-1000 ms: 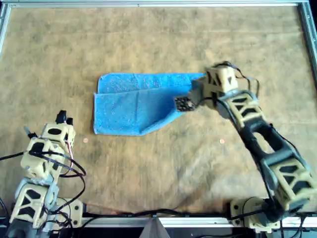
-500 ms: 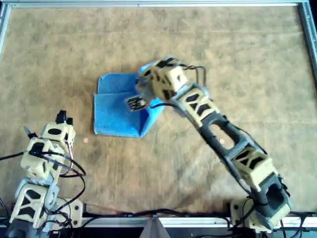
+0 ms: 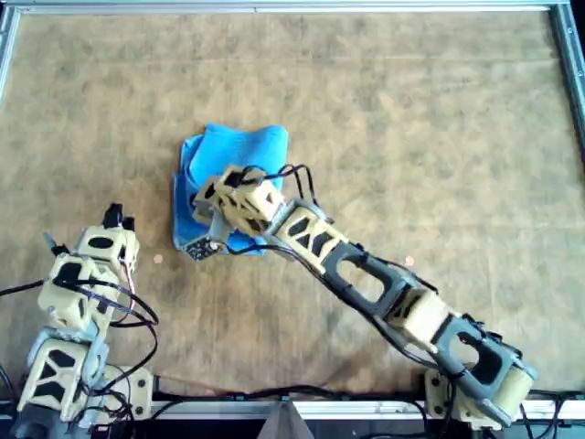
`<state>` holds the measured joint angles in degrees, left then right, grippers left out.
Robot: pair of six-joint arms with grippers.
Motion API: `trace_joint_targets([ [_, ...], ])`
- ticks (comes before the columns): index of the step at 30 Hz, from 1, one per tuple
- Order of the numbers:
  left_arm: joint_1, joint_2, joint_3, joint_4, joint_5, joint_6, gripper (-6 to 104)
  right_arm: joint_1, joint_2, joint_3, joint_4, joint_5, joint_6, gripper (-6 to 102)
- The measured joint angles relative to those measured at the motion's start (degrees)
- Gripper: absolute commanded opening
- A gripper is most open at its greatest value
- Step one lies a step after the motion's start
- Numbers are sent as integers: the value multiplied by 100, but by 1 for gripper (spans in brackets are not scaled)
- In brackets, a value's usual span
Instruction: Fold a cloth
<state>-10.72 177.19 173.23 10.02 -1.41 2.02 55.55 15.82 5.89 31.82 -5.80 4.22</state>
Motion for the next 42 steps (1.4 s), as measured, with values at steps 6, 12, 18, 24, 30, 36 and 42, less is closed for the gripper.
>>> trace_joint_targets([
  [6,0,0,0,0,0,0,100,0,-466,-141,-642,0,35,30],
  [12,0,0,0,0,0,0,100,18,-466,-141,-659,35,35,46],
  [18,0,0,0,0,0,0,100,18,-448,-141,-659,35,35,39],
  [24,0,0,0,0,0,0,100,18,-325,-141,-650,35,35,39],
  [30,0,0,0,0,0,0,100,18,308,-211,677,35,0,40],
  [36,0,0,0,0,0,0,100,18,580,-220,2241,35,0,39],
  [42,0,0,0,0,0,0,100,-299,940,-211,3454,35,0,38],
])
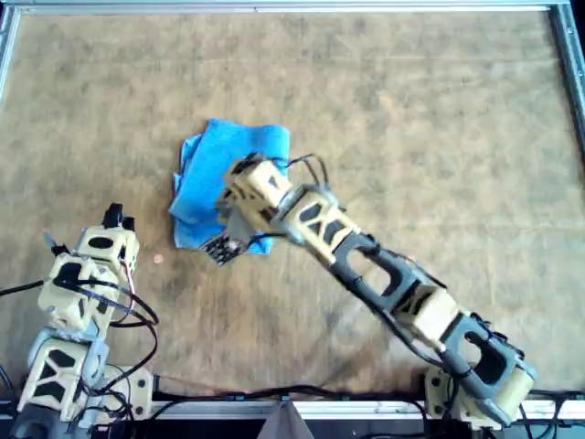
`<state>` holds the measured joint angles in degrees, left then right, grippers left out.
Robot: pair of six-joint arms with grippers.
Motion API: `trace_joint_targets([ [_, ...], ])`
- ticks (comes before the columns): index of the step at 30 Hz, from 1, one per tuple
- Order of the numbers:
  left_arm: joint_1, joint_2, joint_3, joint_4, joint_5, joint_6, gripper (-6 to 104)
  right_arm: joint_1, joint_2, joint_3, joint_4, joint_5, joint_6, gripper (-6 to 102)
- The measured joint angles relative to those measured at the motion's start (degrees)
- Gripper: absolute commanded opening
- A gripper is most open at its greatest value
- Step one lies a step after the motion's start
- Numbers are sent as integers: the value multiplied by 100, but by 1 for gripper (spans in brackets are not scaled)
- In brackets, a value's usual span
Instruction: Fold a cloth
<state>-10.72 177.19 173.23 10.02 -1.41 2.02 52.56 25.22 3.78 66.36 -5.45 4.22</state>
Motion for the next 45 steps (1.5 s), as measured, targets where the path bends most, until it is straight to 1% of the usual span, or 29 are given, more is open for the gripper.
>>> trace_joint_targets([
  [3,0,0,0,0,0,0,100,-229,545,-9,993,0,9,31],
  [7,0,0,0,0,0,0,100,-501,1063,-9,2057,0,35,11],
  [9,0,0,0,0,0,0,100,-659,1169,-9,2294,0,26,1],
  [11,0,0,0,0,0,0,100,-923,1213,-9,2408,-35,0,-4],
  [15,0,0,0,0,0,0,100,-1670,1213,-9,2470,-35,0,-1],
  [17,0,0,0,0,0,0,100,-2092,1213,-9,2470,-35,35,-1],
  [20,0,0,0,0,0,-35,100,-2725,1213,-9,2470,0,35,-1],
  [24,0,0,0,0,0,-35,100,-3331,1380,-9,2479,9,70,-1],
  [26,0,0,0,0,0,0,100,-3480,1714,0,2479,9,44,-1],
  [30,0,0,0,0,0,0,100,-3604,2874,439,2479,9,35,-1],
  [37,0,0,0,0,0,0,100,-3586,5326,2654,2479,9,35,-1],
  [39,0,0,0,0,0,0,100,-3656,6064,3190,2479,9,0,-1],
  [42,0,0,0,0,0,0,100,-3876,7049,3700,2479,9,-9,-1],
  [45,0,0,0,0,0,0,100,-4315,7734,3973,2479,9,-18,-1],
])
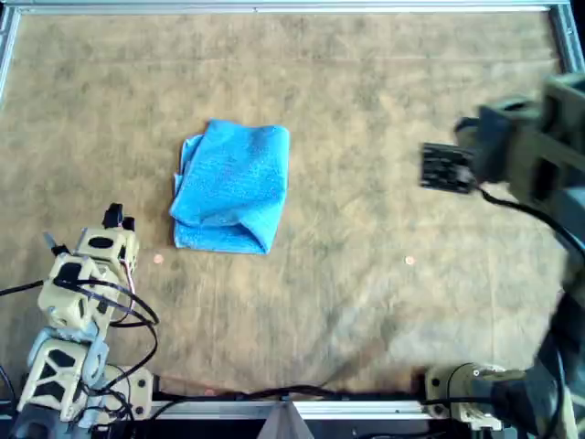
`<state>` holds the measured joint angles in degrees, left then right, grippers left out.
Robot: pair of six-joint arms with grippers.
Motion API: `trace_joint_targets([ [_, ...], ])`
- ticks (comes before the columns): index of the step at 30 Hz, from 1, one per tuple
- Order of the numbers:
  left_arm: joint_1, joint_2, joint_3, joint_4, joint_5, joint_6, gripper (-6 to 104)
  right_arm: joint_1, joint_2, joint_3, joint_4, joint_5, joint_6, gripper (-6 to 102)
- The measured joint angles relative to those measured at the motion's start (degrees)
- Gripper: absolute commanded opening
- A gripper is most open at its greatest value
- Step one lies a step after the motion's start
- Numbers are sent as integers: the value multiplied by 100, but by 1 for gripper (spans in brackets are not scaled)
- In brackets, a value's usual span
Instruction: Fold a cloth
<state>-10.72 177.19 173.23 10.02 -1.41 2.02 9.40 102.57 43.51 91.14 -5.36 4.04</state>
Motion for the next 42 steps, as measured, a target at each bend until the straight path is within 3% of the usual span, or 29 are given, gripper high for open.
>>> trace_joint_targets([
  [3,26,0,0,0,-132,0,100,-404,369,62,0,-26,0,-1],
  [10,272,0,0,0,-958,0,100,-448,1318,62,0,-62,0,-1],
  [12,281,0,0,0,-1081,0,100,-448,1547,105,0,-9,0,-1],
  [20,281,0,0,0,-1187,0,100,-501,2197,2558,-9,-9,53,-1],
  [24,281,18,0,0,-1187,0,100,-510,2654,4271,-580,-9,18,-1],
  [33,281,26,0,97,-1169,0,100,-501,4685,7954,-3700,-9,0,0],
  [42,281,26,0,1468,-1169,0,100,-536,5265,10784,-6645,-18,0,0],
])
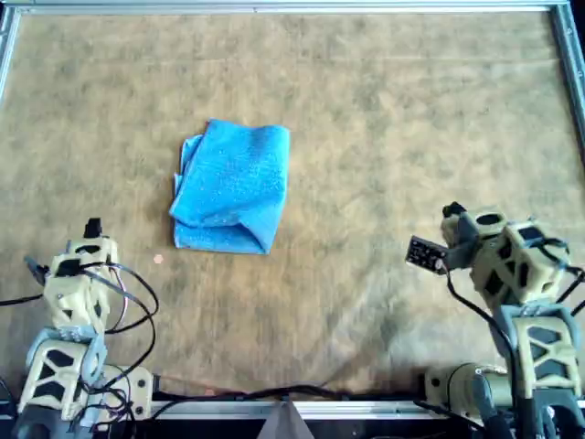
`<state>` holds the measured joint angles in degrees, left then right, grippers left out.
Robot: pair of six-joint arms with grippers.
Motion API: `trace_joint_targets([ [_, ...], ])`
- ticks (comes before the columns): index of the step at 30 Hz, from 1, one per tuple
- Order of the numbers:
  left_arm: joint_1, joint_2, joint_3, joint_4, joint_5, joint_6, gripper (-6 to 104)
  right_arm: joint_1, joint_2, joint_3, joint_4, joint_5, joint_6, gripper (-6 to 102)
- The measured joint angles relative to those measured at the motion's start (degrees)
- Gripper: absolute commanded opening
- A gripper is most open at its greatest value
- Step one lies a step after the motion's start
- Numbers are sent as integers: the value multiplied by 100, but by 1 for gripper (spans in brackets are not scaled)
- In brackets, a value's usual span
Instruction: Fold a cloth
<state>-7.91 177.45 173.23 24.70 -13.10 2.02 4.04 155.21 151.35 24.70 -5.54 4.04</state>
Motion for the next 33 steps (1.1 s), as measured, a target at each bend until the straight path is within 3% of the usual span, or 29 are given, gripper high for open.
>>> trace_joint_targets([
  [7,9,0,0,316,0,0,100,-536,193,1450,-1547,9,0,-1],
  [10,193,0,0,325,0,0,96,-545,545,1951,-1670,9,0,-1],
  [14,299,0,0,378,0,0,79,-589,1090,2180,-1679,9,0,-1],
  [19,299,0,0,765,0,-35,47,-598,1239,2197,-1512,9,0,-1],
  [26,299,0,0,835,0,-44,-1,-598,1274,2206,255,9,0,0],
  [27,299,0,0,835,0,-44,-5,-598,1310,2206,519,9,0,0],
  [33,299,0,0,835,0,-44,0,-694,2004,2206,1450,9,0,-1],
])
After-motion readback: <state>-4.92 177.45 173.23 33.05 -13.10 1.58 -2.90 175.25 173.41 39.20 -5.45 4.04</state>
